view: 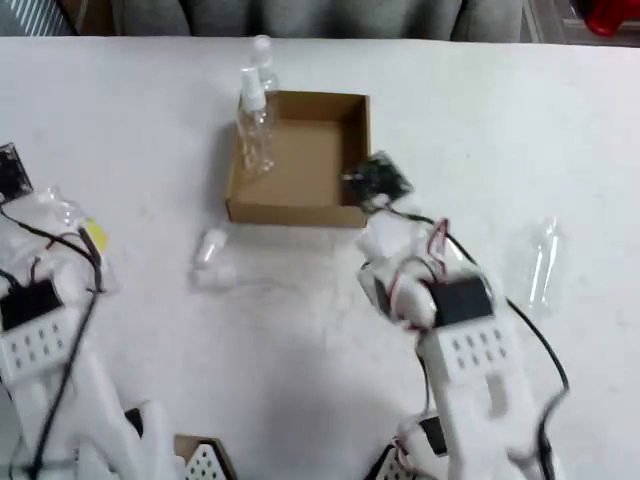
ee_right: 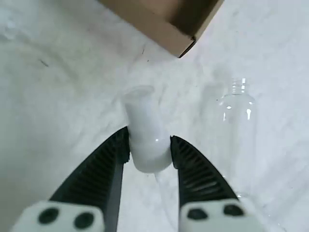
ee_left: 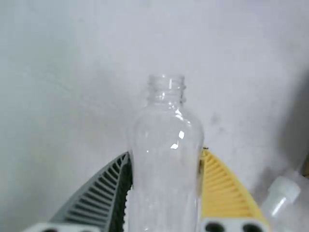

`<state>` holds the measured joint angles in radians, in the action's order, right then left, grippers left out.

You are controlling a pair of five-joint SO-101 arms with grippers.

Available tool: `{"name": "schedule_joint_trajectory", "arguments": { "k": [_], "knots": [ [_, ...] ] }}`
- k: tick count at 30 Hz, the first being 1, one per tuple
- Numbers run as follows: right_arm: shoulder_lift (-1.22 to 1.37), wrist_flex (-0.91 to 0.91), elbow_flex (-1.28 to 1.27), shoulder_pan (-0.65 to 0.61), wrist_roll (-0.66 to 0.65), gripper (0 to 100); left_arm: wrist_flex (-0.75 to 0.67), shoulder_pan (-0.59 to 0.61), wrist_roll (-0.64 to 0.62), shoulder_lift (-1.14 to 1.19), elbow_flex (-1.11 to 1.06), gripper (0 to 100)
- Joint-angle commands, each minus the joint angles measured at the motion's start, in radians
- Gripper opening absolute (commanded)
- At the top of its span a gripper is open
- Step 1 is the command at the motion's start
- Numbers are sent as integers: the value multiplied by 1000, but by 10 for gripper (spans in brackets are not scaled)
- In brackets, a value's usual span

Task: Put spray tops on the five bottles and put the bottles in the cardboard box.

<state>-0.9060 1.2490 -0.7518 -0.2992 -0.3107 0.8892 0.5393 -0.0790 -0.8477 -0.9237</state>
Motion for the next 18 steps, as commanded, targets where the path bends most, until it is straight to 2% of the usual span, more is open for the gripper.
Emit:
{"name": "schedule_joint_trajectory", "arguments": {
  "k": [1,6,10,15,18],
  "knots": [
    [-220,19,23,41,8,16,25,-81,-8,-234,-41,57],
    [-455,4,38,65,-2,16,23,-208,-8,-495,-106,54],
    [-518,-28,60,54,17,16,25,-335,-11,-673,-109,54],
    [-518,-188,75,-8,247,16,23,-518,-12,-805,-109,54],
    [-518,-321,75,-76,299,16,23,-575,-12,-831,-123,54]
  ]
}}
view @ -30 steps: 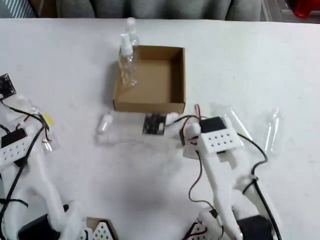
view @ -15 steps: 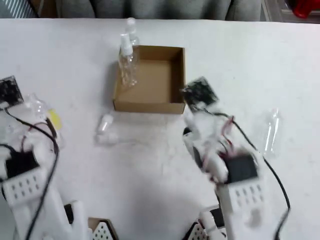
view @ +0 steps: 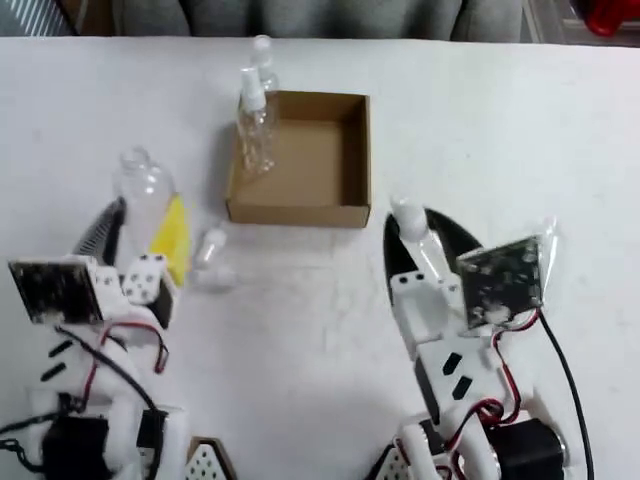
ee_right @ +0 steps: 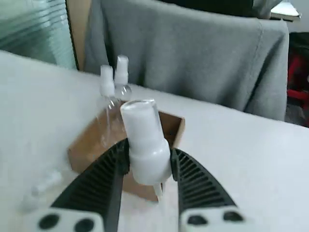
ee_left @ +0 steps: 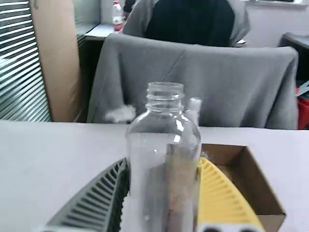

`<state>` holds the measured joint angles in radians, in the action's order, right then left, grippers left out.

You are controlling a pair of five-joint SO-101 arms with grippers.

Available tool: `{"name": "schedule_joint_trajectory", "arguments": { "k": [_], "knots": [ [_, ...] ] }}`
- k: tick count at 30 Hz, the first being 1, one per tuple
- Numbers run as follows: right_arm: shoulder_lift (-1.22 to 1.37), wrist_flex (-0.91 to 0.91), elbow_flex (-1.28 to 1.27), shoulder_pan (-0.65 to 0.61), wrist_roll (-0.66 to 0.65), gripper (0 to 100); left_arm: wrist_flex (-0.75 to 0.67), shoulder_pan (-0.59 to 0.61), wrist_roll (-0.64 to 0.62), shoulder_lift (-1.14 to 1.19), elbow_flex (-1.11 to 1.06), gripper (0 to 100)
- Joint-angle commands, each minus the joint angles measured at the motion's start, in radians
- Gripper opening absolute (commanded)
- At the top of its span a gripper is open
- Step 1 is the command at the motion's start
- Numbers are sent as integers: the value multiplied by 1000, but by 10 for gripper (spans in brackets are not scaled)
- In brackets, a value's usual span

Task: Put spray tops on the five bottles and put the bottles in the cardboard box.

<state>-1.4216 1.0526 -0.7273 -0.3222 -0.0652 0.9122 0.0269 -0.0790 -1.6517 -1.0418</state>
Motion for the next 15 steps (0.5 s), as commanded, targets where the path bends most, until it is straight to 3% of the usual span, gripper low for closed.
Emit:
{"name": "schedule_joint_trajectory", "arguments": {
  "k": [1,8,15],
  "knots": [
    [-2,-168,51,-81,57,16,-8,-70,-12,-31,-20,54],
    [42,-604,55,-254,52,17,-229,-74,-12,-84,-227,54],
    [211,-1017,120,-321,51,18,-264,-74,-12,-173,-313,53]
  ]
}}
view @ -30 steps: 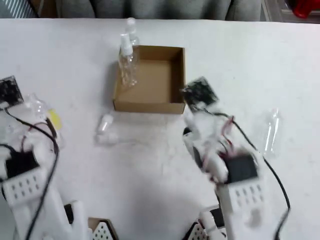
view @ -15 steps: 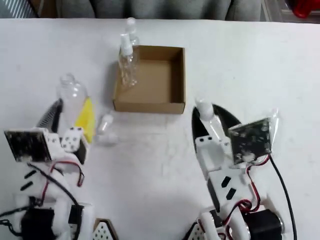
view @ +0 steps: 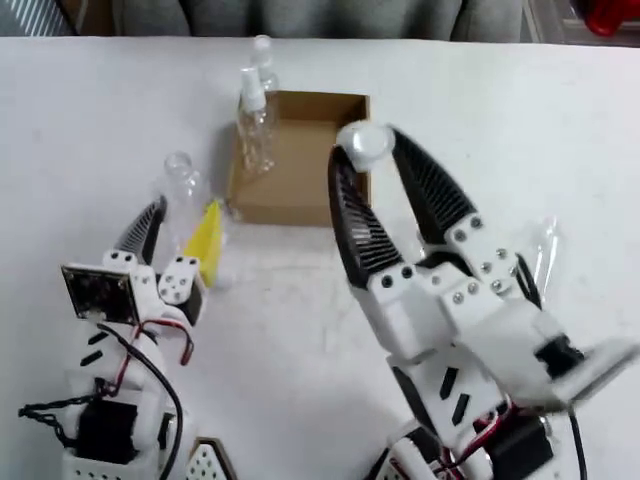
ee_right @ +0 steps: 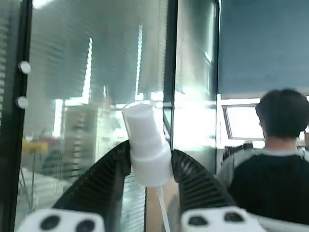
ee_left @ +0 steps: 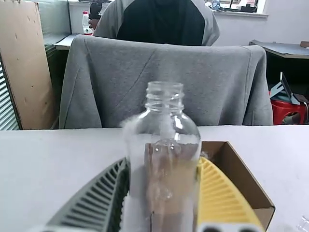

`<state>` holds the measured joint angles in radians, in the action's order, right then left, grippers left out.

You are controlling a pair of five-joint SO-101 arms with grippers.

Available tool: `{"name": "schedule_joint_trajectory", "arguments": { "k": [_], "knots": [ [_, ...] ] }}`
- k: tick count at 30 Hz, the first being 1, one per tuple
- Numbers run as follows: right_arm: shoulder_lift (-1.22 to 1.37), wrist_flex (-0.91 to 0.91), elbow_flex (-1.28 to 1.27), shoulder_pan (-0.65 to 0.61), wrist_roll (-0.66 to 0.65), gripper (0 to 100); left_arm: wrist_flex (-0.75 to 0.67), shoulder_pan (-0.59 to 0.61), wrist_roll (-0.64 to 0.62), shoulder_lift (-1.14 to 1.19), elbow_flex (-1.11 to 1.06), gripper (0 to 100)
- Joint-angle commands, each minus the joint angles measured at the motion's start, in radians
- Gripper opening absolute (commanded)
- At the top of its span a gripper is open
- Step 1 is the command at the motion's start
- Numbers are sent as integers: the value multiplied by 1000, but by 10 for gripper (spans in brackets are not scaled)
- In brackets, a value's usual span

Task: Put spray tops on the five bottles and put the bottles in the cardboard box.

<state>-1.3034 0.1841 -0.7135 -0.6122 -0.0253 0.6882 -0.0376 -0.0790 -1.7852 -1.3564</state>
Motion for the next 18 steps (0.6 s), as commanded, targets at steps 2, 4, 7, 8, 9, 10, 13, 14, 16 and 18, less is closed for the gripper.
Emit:
{"name": "schedule_joint_trajectory", "arguments": {
  "k": [2,4,7,8,9,10,13,14,16,18],
  "knots": [
    [176,-185,190,-50,11,18,-38,-10,-12,-39,2,53],
    [251,-186,276,-51,11,18,-38,-12,-12,-39,-2,53],
    [349,-189,358,-53,11,18,-41,-12,-12,-39,-2,53],
    [371,-189,373,-58,12,18,-38,-12,-12,-39,-3,53],
    [389,-186,379,-59,18,17,-37,-12,-12,-39,-3,53],
    [398,-185,376,-59,20,16,-37,-12,-12,-39,-6,53],
    [383,-119,298,-53,20,16,-44,-12,-12,-39,-49,53],
    [384,-107,279,-58,17,18,-44,-12,-11,-39,-61,53],
    [394,-114,276,-82,18,17,-46,-12,-9,-39,-86,53],
    [401,-104,305,-93,20,16,-89,-12,-8,-39,-110,53]
  ]
}}
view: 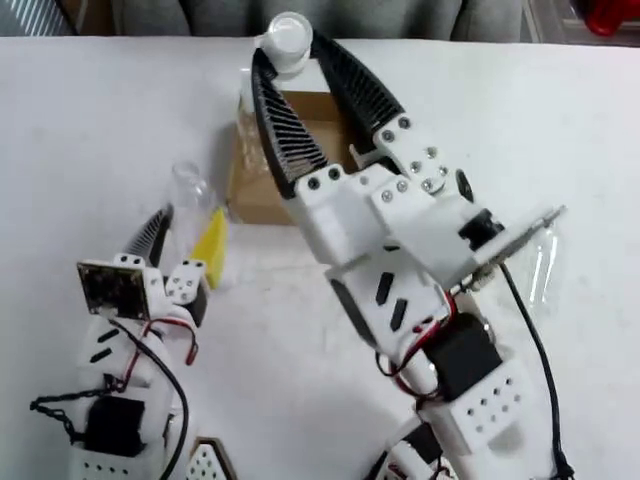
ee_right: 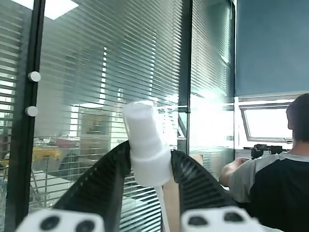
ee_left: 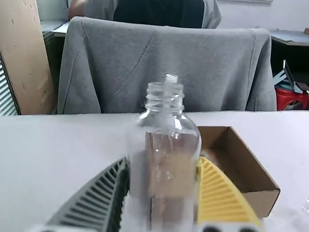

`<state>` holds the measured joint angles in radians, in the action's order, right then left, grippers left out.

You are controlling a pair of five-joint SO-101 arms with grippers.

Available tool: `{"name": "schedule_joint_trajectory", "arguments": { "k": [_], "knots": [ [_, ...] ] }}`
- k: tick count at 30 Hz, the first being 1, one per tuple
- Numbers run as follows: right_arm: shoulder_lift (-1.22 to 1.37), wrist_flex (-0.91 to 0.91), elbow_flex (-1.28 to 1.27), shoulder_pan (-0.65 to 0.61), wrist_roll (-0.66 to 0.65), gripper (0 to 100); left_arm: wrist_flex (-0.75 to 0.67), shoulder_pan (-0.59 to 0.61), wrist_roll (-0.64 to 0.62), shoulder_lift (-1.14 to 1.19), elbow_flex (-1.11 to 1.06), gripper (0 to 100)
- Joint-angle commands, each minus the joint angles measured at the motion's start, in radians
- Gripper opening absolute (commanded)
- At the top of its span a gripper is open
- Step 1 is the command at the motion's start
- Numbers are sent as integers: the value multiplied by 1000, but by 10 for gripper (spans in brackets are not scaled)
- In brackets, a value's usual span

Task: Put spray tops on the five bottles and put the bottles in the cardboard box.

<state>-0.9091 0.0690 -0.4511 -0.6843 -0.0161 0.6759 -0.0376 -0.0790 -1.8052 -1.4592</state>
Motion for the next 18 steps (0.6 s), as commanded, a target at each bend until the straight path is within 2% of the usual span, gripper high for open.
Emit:
{"name": "schedule_joint_trajectory", "arguments": {
  "k": [1,8,14,18],
  "knots": [
    [15,30,57,-27,11,16,-107,-10,-8,-19,-21,53],
    [62,205,144,-97,12,16,-153,-5,-11,-19,-80,53],
    [139,269,193,-130,23,16,-150,-5,-8,-19,-83,53],
    [188,320,242,-101,201,18,-186,-10,-9,-19,-124,53]
  ]
}}
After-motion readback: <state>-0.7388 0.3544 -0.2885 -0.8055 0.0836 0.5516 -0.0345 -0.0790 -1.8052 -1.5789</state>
